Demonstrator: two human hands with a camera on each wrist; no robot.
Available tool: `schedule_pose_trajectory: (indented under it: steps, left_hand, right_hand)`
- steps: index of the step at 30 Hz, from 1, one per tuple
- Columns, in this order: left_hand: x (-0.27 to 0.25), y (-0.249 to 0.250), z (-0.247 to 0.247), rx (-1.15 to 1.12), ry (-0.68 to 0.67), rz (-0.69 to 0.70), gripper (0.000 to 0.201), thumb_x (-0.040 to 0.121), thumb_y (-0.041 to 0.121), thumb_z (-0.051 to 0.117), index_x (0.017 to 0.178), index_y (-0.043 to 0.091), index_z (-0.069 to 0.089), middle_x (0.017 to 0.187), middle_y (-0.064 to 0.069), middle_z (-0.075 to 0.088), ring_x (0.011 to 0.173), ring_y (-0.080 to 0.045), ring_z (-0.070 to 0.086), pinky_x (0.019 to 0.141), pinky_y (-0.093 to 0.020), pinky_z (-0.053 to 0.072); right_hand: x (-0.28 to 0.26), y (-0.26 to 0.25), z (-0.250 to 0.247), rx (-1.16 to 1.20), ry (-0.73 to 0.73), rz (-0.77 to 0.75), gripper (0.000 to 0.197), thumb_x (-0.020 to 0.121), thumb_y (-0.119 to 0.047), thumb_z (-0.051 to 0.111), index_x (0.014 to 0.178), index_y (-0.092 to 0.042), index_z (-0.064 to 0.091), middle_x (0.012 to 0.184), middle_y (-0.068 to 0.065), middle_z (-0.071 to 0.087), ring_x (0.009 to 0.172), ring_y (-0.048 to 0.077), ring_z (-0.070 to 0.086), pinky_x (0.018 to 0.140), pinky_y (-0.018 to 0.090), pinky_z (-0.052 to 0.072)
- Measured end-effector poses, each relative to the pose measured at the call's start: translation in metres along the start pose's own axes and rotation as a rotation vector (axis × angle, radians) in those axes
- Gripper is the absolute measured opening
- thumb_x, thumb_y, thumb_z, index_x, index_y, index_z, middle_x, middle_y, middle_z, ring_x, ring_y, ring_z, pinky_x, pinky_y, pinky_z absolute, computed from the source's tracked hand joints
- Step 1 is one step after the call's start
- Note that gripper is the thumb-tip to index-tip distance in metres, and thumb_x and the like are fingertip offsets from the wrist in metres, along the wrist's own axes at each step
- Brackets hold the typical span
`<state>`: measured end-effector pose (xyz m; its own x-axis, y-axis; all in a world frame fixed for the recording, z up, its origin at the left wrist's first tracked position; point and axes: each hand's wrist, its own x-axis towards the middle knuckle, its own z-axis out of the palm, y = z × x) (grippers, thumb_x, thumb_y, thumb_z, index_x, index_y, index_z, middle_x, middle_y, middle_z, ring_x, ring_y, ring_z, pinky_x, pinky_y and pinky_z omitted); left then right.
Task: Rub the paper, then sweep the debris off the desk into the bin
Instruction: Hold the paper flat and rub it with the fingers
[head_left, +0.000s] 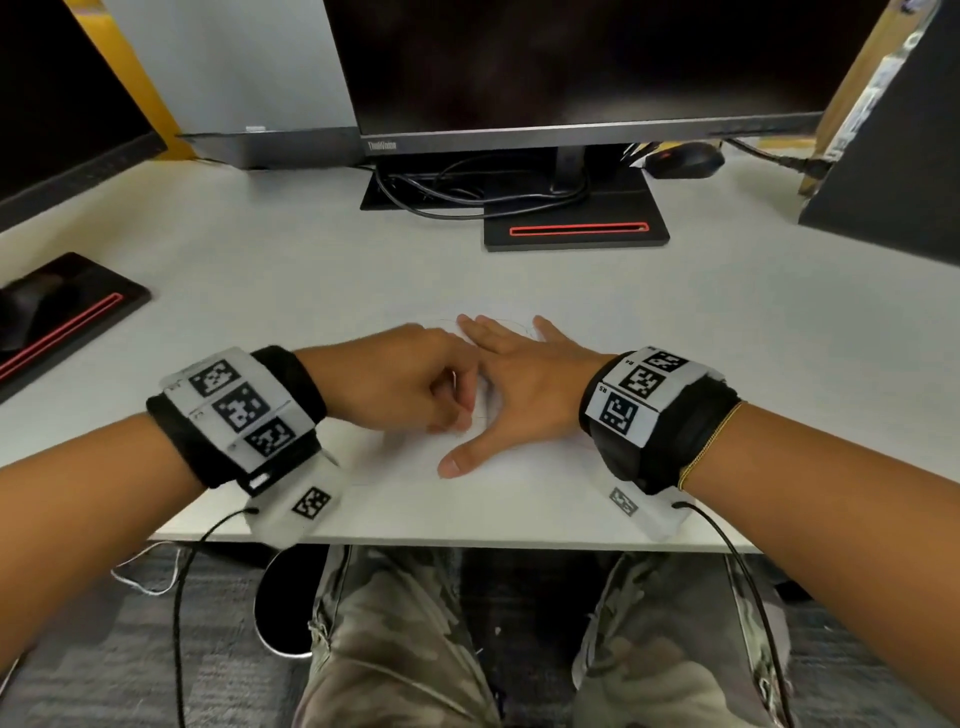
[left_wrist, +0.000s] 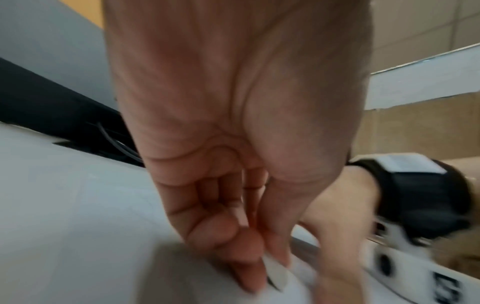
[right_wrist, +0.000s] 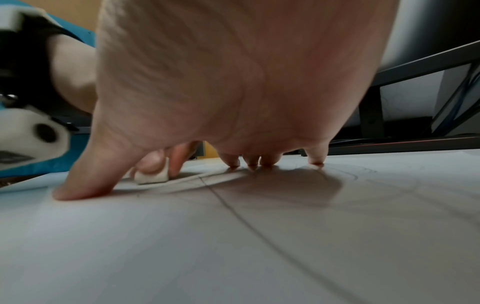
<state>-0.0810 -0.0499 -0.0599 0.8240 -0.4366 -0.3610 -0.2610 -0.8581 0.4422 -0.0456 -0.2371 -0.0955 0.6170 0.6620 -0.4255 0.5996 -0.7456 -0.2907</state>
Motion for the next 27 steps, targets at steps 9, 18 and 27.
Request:
schedule_pose_trajectory:
  steps: [9, 18, 27]
  left_hand:
    - [0.002, -0.002, 0.002, 0.021, 0.056, -0.02, 0.01, 0.092, 0.024, 0.073, 0.084, 0.026, 0.067, 0.069, 0.012, 0.069, 0.065, -0.001, 0.062, 0.064, -0.015, 0.047]
    - [0.0, -0.004, -0.006, 0.031, 0.029, -0.046, 0.01, 0.093, 0.023, 0.074, 0.086, 0.026, 0.067, 0.073, 0.009, 0.074, 0.069, -0.003, 0.065, 0.065, -0.014, 0.046]
    - [-0.003, -0.011, -0.01, 0.052, 0.103, -0.084, 0.009, 0.093, 0.024, 0.071, 0.086, 0.028, 0.068, 0.076, 0.007, 0.074, 0.072, -0.005, 0.066, 0.068, -0.018, 0.049]
  right_hand:
    - [-0.001, -0.002, 0.0, 0.002, 0.007, 0.0, 0.137, 0.063, -0.101, 0.062, 0.17, -0.04, 0.001, 0.174, -0.013, -0.025, 0.158, 0.003, -0.025, 0.127, 0.058, -0.017]
    - [0.0, -0.002, 0.0, -0.005, 0.008, 0.007, 0.145, 0.061, -0.102, 0.062, 0.169, -0.037, -0.009, 0.174, -0.013, -0.025, 0.159, 0.004, -0.024, 0.127, 0.056, -0.018]
    - [0.0, -0.003, -0.001, -0.02, 0.008, 0.01, 0.146, 0.062, -0.102, 0.061, 0.169, -0.035, -0.013, 0.174, -0.014, -0.025, 0.159, 0.003, -0.024, 0.128, 0.056, -0.017]
